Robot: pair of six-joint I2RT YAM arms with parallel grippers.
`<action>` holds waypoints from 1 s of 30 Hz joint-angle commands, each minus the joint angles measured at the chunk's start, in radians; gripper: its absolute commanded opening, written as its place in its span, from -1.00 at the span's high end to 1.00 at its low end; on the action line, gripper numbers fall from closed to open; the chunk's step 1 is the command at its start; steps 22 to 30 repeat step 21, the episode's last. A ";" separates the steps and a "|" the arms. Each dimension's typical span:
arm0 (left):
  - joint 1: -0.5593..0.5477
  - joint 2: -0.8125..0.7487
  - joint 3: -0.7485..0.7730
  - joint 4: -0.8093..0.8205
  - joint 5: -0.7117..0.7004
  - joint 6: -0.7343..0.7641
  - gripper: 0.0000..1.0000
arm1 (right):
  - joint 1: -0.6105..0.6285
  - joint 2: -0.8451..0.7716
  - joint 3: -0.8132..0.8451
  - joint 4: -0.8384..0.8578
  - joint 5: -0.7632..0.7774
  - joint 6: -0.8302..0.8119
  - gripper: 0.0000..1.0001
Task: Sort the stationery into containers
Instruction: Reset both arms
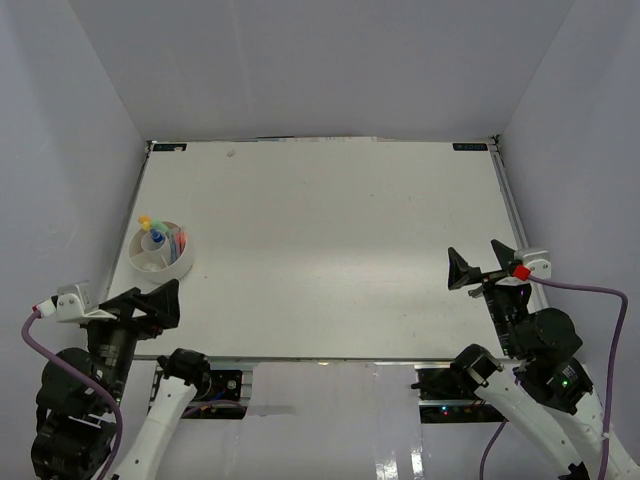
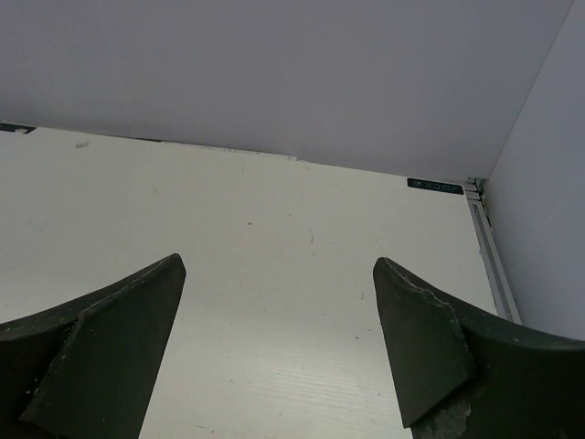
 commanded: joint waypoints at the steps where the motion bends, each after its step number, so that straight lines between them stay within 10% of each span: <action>1: -0.005 -0.005 -0.032 -0.045 -0.004 -0.022 -0.96 | -0.001 -0.007 0.002 0.011 0.015 -0.012 -0.80; 30: -0.006 -0.061 -0.220 -0.011 0.016 -0.066 -0.96 | -0.001 0.042 0.006 0.000 -0.009 -0.013 -0.80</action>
